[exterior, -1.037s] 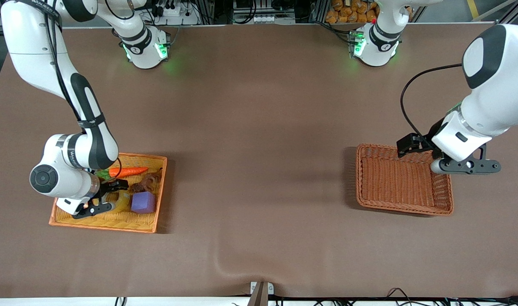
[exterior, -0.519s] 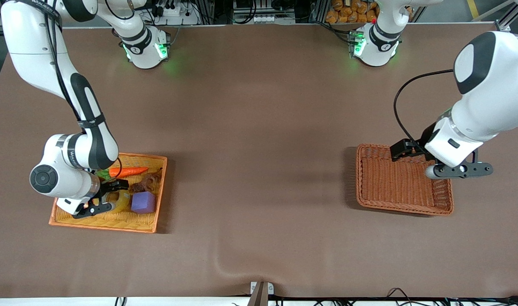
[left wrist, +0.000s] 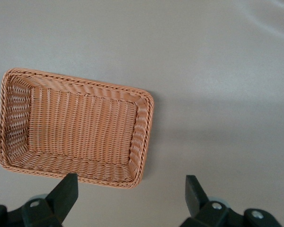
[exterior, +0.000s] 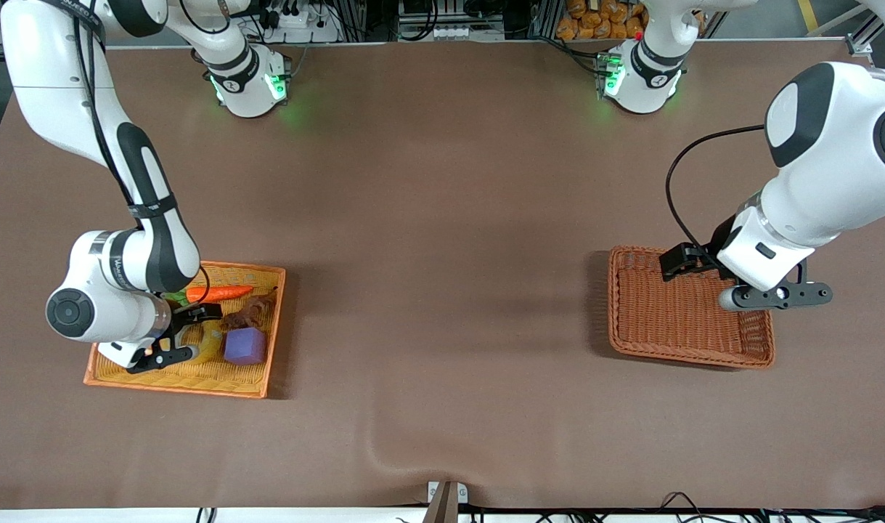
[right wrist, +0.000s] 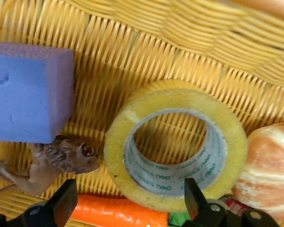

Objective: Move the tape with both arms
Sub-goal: 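Close the right gripper on the tape roll's rim in the yellow tray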

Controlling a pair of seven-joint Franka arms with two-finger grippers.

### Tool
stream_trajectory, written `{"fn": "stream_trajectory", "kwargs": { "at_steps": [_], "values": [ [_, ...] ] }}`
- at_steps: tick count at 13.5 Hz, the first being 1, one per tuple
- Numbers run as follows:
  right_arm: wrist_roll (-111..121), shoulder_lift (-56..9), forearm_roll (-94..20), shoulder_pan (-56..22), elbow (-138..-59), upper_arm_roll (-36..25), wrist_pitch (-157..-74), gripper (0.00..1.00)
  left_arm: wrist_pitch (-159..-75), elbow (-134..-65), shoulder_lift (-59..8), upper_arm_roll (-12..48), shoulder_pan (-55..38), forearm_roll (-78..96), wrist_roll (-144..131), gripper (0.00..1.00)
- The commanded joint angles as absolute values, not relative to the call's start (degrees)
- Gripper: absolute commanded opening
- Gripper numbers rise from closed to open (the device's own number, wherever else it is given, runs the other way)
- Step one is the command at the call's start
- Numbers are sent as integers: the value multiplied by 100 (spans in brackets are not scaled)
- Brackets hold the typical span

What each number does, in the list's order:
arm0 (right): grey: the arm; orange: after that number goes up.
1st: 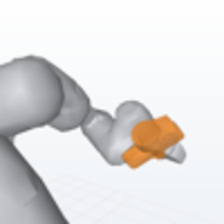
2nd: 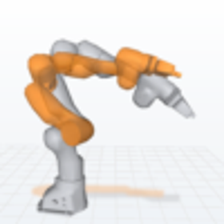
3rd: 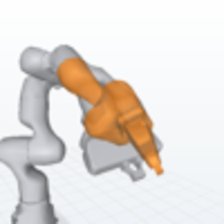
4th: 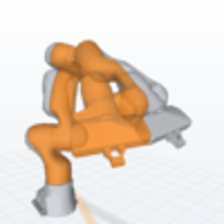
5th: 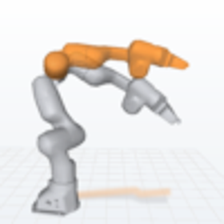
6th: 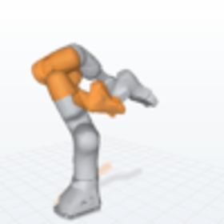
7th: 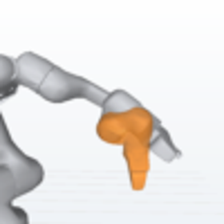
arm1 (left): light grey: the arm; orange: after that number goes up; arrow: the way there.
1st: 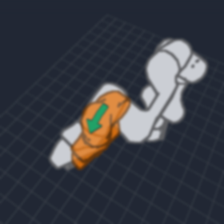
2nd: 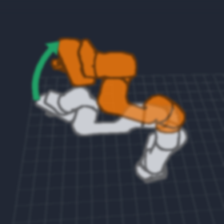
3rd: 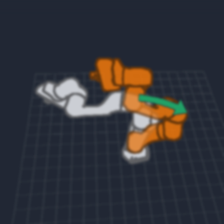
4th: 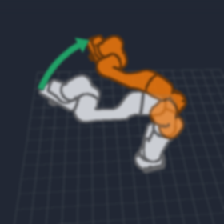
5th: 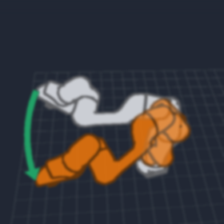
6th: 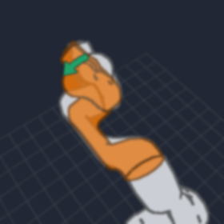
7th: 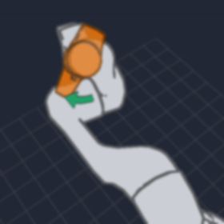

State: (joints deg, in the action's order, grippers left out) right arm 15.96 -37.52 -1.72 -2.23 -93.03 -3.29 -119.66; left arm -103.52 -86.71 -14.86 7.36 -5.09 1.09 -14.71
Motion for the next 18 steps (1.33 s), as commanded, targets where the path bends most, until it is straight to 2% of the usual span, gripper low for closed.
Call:
{"fn": "stream_trajectory", "kwargs": {
  "at_steps": [1, 5, 8, 9, 13, 15, 18],
  "values": [
    [1600, -3849, -325, -193, -9290, -299, -12032, 99, -10397, -8744, -1486, 738, -632, -262, -1521, 100],
    [1608, -3973, -325, -202, -9299, -308, -12269, 69, -10327, -8947, -1424, 729, -677, -316, -1529, 100],
    [1600, -3981, -325, -211, -9299, -308, -12252, 5, -10327, -8938, -1424, 729, -703, -351, -1538, 100],
    [1600, -3964, -325, -211, -9290, -308, -12200, 0, -10327, -8930, -1424, 729, -703, -343, -1538, 100],
    [1801, -3649, -264, -229, -9150, -308, -11857, 0, -10318, -8956, -1424, 738, -773, -351, -1556, 100],
    [1750, -3359, -255, -394, -8800, -299, -11184, 0, -10310, -8956, -1415, 730, -826, -343, -1634, 100],
    [1714, -3287, -351, -632, -7790, -299, -9961, 0, -10301, -8938, -1380, 730, -800, -343, -1661, 100]
  ]
}}
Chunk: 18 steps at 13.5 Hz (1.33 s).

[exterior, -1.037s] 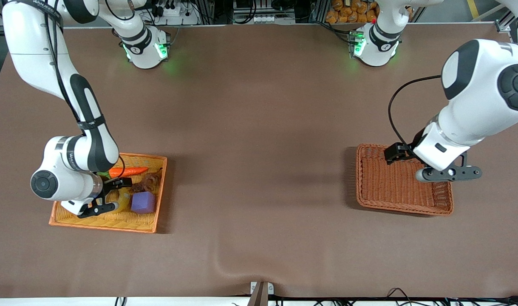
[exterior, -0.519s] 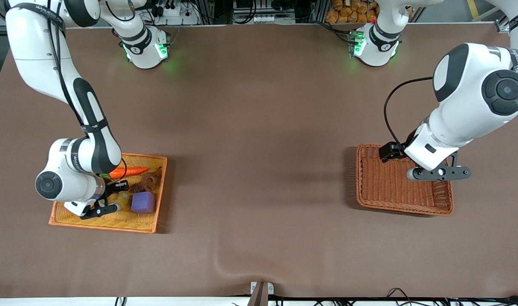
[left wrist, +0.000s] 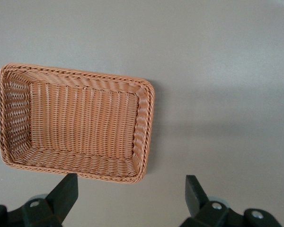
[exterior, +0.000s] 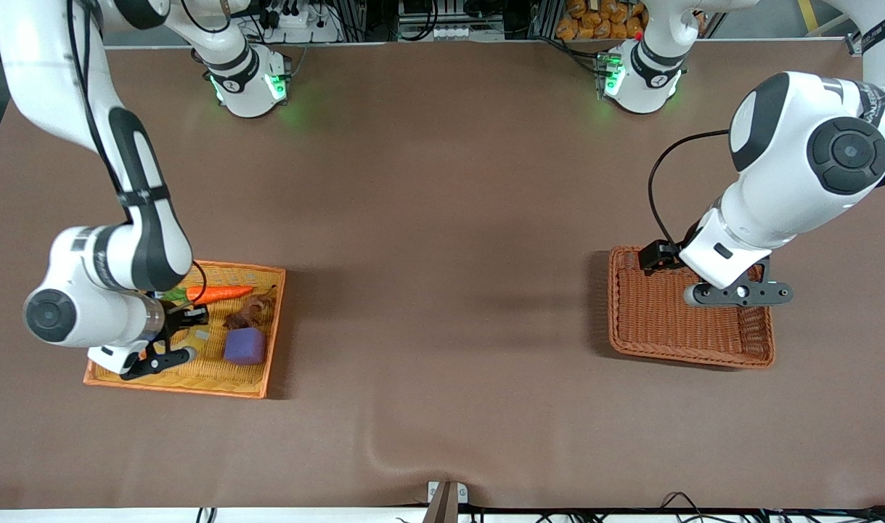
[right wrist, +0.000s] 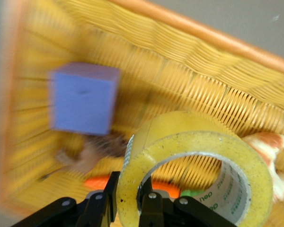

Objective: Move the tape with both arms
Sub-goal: 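Close the right gripper on the tape roll's rim in the yellow tray, then lift the tape roll with the right gripper and set it on the table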

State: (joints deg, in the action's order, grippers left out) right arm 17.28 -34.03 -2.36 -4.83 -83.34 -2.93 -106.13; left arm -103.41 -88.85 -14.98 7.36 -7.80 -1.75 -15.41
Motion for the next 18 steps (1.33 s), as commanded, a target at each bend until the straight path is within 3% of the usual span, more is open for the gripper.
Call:
{"fn": "stream_trajectory", "kwargs": {
  "at_steps": [1, 7, 11, 16, 17, 18],
  "values": [
    [1549, -3287, -456, -772, -7596, -290, -9723, 0, -10301, -8938, -1389, 729, -800, -343, -1670, 100],
    [-1926, -3260, -1301, -2659, -7138, -308, -9571, 0, -10301, -8991, -1450, 729, -809, -553, -1687, 100],
    [-4187, -4058, -1301, -4304, -7137, -316, -11604, 0, -10205, -9000, -1450, 721, -756, -554, -1679, 100],
    [-4885, -4982, -1292, -4947, -7137, -316, -12882, 0, -9968, -8956, -1249, 721, -712, -554, -1696, 100],
    [-4956, -5105, -1292, -5009, -7137, -316, -13181, 6, -9932, -8965, -1257, 721, -686, -554, -1696, 100],
    [-4948, -5185, -1292, -5010, -7145, -316, -13331, 21, -9940, -8956, -1318, 729, -703, -554, -1705, 100]
  ]
}}
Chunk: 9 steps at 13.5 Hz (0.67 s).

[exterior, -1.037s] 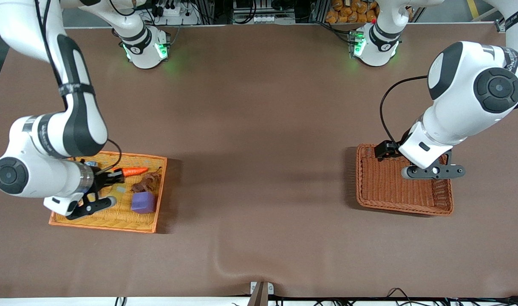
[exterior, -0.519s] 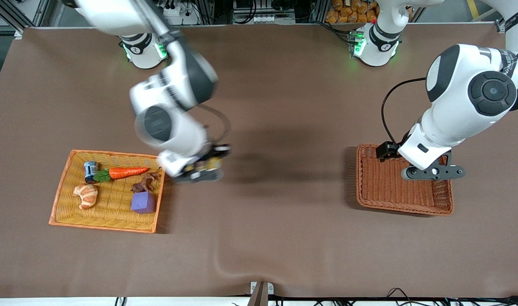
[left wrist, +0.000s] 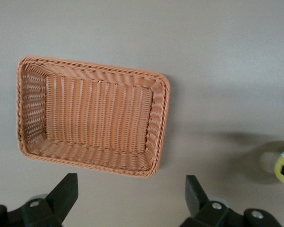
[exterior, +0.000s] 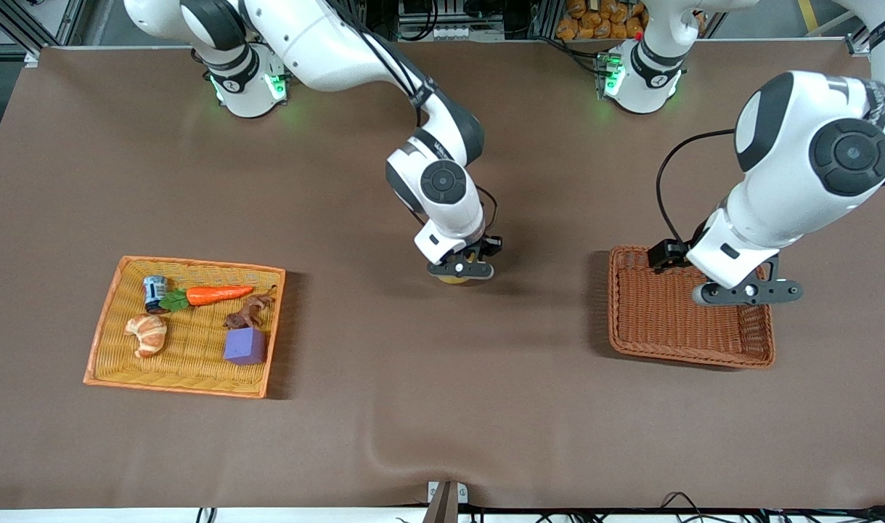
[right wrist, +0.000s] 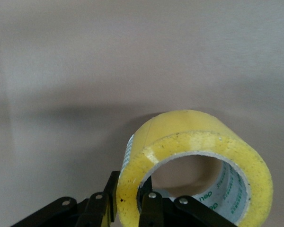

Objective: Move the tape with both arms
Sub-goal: 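Lift the tape roll with the right gripper and set it on the table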

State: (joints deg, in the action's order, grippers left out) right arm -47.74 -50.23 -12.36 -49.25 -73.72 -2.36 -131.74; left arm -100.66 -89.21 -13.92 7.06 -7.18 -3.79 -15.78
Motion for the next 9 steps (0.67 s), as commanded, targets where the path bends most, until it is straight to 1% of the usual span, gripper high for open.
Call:
{"fn": "stream_trajectory", "kwargs": {
  "at_steps": [1, 2, 3, 4, 5, 7, 8, 9],
  "values": [
    [-4940, -5229, -1292, -5018, -7146, -316, -13342, 32, -9993, -8939, -1397, 729, -755, -554, -1705, 100],
    [-4939, -5177, -1301, -4975, -7146, -316, -13290, 48, -10106, -8938, -1458, 729, -747, -510, -1696, 100],
    [-4931, -5029, -1336, -4896, -7146, -316, -13219, 67, -10168, -8930, -1459, 738, -799, -501, -1705, 100],
    [-4931, -4871, -1345, -4748, -7146, -316, -12940, 100, -10169, -8921, -1459, 738, -835, -484, -1714, 100],
    [-4887, -4686, -1327, -4572, -7146, -308, -12476, 100, -10160, -8921, -1442, 738, -922, -527, -1775, 100],
    [-4564, -3959, -1222, -4334, -7302, -395, -11658, 100, -10169, -8903, -1450, 738, -984, -554, -1810, 100],
    [-4179, -3520, -1161, -4159, -7556, -578, -11411, 100, -10178, -8903, -1494, 738, -1019, -510, -1837, 100],
    [-3931, -3063, -1151, -3922, -7959, -658, -11365, 100, -10239, -8895, -1607, 738, -1063, -527, -1854, 100]
  ]
}}
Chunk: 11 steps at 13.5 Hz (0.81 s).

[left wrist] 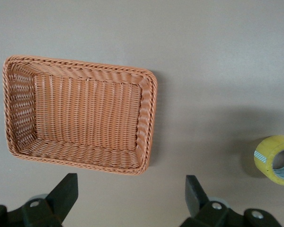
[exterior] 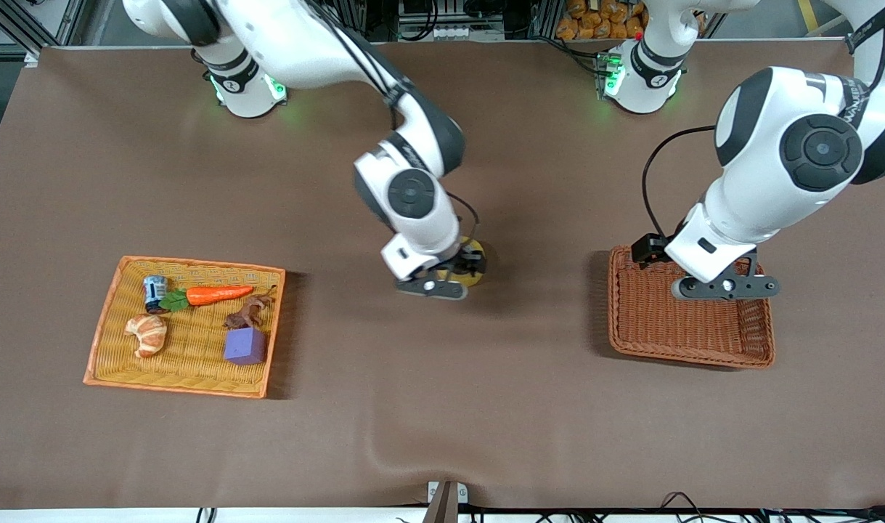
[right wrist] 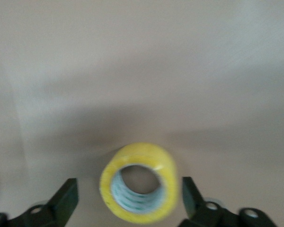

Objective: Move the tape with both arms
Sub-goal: 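Lift the tape roll with the right gripper and set it on the table, then withdraw the right gripper while the left gripper reaches toward the tape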

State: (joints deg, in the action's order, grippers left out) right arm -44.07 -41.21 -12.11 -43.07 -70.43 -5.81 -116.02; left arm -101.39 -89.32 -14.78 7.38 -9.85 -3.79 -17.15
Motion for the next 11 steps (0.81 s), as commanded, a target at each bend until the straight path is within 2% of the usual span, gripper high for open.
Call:
{"fn": "stream_trajectory", "kwargs": {
  "at_steps": [1, 3, 6, 9, 11],
  "values": [
    [-3798, -2615, -1143, -3694, -8381, -668, -11469, 100, -10361, -8886, -1661, 738, -1072, -458, -1863, 100],
    [-3535, -2120, -1151, -3123, -8674, -659, -11366, 100, -10476, -8859, -1827, 747, -1090, -47, -1889, 100],
    [-3306, -1681, -1151, -2613, -8736, -799, -10663, 100, -10775, -8859, -2100, 729, -1616, 79, -2169, 100],
    [-1333, -1066, -1143, -1656, -9008, -817, -10117, 100, -11055, -8859, -2355, 747, -2116, 106, -3205, 100],
    [-462, -547, -1047, -1101, -9525, -800, -10090, 100, -11337, -8859, -2522, 730, -2433, 44, -3611, 100]
  ]
}}
